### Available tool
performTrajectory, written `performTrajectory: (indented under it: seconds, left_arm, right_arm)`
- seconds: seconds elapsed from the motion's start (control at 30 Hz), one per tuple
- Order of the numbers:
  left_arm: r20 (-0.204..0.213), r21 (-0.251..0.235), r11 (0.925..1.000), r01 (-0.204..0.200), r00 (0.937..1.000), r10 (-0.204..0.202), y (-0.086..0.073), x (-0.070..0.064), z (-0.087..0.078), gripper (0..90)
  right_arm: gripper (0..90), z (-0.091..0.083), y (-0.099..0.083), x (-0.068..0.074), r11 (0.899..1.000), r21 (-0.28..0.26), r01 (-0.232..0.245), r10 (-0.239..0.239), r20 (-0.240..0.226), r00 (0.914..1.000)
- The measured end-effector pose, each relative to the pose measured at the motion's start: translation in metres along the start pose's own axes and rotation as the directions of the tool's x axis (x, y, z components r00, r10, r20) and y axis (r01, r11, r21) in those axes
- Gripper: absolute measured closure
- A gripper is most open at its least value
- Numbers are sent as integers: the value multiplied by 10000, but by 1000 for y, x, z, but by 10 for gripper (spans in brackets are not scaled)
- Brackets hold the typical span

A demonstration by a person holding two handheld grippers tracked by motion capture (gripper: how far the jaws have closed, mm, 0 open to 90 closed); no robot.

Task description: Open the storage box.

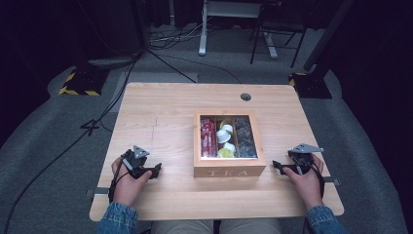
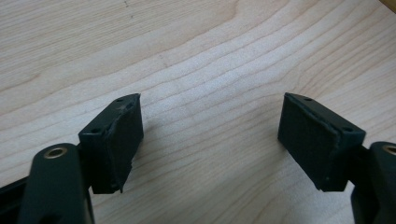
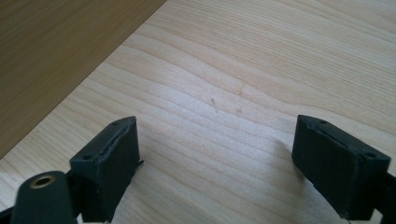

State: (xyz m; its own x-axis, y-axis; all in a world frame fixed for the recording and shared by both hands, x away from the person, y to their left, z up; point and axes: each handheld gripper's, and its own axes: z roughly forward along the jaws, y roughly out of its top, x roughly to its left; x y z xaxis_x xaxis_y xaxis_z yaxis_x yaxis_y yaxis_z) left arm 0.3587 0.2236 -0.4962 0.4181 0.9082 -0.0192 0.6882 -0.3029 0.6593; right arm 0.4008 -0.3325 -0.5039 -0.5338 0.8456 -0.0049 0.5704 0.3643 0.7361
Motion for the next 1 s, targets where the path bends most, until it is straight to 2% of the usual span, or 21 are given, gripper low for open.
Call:
performTrajectory:
  seconds: [0.07,0.13,0.4,0.63,0.77,1.0]
  left_arm:
    - [-50,-103,9999,106,9999,-106,2,-1,-4,155]
    - [14,-93,10000,-8,10000,8,5,-1,-9,201]
    - [242,-528,9983,-238,9994,251,19,-11,-31,213]
    - [300,-814,9959,-388,9987,413,25,-18,-41,222]
    - [544,-1030,9936,-456,9972,514,29,-27,-48,234]
    - [1127,-1500,9832,-1043,9861,1218,41,-53,-59,251]
  right_arm:
    - [148,0,0,0,10000,-1,1,-1,1,10000]
    - [149,0,0,0,10000,0,-1,1,-1,10000]
    - [149,0,0,0,10000,1,-5,5,-3,10000]
    - [149,0,0,0,10000,-4,3,-3,-3,10000]
    - [149,0,0,0,10000,2,-4,4,0,10000]
    - [149,0,0,0,10000,9,2,-2,-11,10000]
